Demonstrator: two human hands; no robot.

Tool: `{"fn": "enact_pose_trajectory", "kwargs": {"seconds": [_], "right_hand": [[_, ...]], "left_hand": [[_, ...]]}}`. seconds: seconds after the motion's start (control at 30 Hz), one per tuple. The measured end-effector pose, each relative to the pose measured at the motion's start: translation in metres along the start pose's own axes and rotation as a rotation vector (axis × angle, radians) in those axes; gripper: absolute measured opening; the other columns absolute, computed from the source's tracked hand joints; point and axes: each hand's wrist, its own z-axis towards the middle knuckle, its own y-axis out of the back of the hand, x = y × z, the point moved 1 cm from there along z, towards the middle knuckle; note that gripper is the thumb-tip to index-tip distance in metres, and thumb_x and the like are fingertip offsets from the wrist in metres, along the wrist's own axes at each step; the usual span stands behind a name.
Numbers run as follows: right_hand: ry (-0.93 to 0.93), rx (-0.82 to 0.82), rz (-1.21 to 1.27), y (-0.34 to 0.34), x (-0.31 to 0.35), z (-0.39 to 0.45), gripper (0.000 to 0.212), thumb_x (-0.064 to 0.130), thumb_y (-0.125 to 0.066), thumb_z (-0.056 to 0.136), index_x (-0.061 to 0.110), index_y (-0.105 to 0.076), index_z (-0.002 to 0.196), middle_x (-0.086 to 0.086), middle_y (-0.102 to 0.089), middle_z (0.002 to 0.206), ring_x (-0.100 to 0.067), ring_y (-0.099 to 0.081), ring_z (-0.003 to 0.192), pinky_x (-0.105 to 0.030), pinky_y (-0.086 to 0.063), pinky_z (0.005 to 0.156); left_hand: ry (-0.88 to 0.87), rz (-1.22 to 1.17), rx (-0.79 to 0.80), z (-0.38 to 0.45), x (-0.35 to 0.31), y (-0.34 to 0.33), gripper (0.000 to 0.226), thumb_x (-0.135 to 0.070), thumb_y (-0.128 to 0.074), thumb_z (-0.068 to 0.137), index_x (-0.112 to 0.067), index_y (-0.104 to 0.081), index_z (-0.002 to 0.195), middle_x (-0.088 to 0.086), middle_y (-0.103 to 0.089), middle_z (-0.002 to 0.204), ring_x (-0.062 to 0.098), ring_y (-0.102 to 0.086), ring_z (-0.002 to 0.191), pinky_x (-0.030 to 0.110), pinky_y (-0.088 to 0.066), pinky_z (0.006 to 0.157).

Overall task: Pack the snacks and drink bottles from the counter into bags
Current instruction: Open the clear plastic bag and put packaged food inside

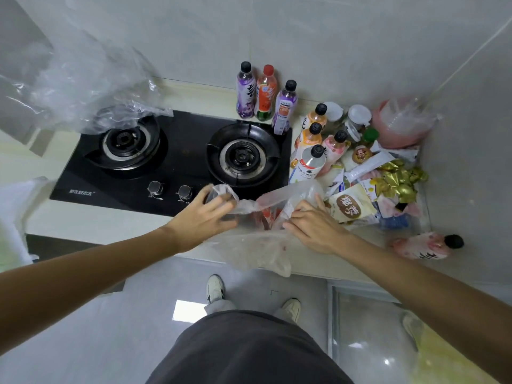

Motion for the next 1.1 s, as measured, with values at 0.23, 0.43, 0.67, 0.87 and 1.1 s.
{"fn": "enact_pose_trajectory", "kwargs": {"seconds": [0.23, 0.43, 0.67, 0.87, 1.1], "right_hand": [[0.015, 0.061, -0.101, -0.001, -0.005, 0.011, 0.036, 0.049, -0.064, 0.098, 0.019, -0.082, 0.093, 0.001, -0.068, 0.081, -0.023, -0.052, 0.114, -0.061, -0.012, 0.125], [0.028, 0.172, -0.248, -0.002, -0.01, 0.009, 0.051, 0.064, -0.055, 0.096, 0.021, -0.081, 0.099, 0.004, -0.071, 0.091, -0.02, -0.049, 0.115, -0.046, -0.016, 0.126], [-0.056, 0.232, -0.388, 0.002, -0.019, 0.005, 0.073, 0.082, -0.051, 0.084, 0.015, -0.077, 0.091, 0.0, -0.059, 0.11, -0.029, -0.044, 0.118, -0.059, -0.014, 0.121], [-0.15, 0.22, -0.35, 0.009, -0.013, 0.011, 0.084, 0.081, -0.058, 0.077, 0.03, -0.053, 0.143, -0.007, -0.009, 0.171, -0.041, -0.011, 0.153, -0.073, -0.001, 0.121], [-0.135, 0.206, -0.368, -0.001, -0.011, 0.014, 0.084, 0.064, -0.066, 0.087, 0.033, -0.032, 0.157, 0.001, -0.008, 0.172, -0.037, -0.012, 0.154, -0.076, -0.007, 0.117]], "left_hand": [[-0.254, -0.045, -0.017, 0.016, -0.013, -0.017, 0.043, -0.022, -0.075, 0.081, -0.03, -0.07, 0.123, 0.008, -0.04, 0.146, 0.036, -0.041, 0.136, 0.065, -0.029, 0.117], [-0.033, -0.076, 0.213, 0.026, -0.012, -0.022, 0.061, -0.072, -0.059, 0.084, -0.02, -0.078, 0.109, 0.008, -0.033, 0.155, 0.038, -0.019, 0.147, 0.062, -0.011, 0.123], [0.431, -0.105, 0.363, 0.022, 0.02, -0.02, 0.104, -0.095, -0.04, 0.071, -0.02, -0.052, 0.142, 0.017, -0.028, 0.157, 0.046, -0.014, 0.149, 0.068, -0.01, 0.119], [0.61, -0.101, 0.32, 0.03, 0.031, -0.002, 0.101, -0.097, -0.045, 0.064, -0.021, -0.059, 0.13, 0.013, -0.035, 0.141, 0.039, -0.029, 0.136, 0.07, -0.029, 0.109], [0.412, -0.07, 0.093, 0.028, 0.014, -0.006, 0.07, -0.079, -0.051, 0.083, -0.015, -0.071, 0.102, 0.009, -0.033, 0.138, 0.029, -0.033, 0.129, 0.051, -0.033, 0.101]]}}
